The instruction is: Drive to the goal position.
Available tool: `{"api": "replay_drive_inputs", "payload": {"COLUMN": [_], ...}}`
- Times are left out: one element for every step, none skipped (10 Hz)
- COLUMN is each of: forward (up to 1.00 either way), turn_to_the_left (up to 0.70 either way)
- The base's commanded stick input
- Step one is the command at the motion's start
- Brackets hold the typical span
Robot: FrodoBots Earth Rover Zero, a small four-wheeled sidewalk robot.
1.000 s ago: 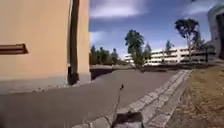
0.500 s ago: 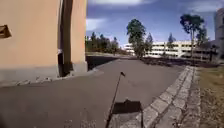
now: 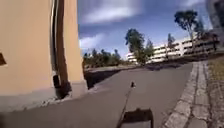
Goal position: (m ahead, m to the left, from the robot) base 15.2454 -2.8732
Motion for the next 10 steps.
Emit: {"api": "replay_drive_inputs", "payload": {"forward": [0.7, 0.7, 0.7, 0.7, 0.7, 0.7, 0.7, 0.7, 0.7, 0.7], "turn_to_the_left": [0.0, 0.0, 0.0, 0.0, 0.0, 0.0, -0.09, -0.12, -0.12, -0.12]}}
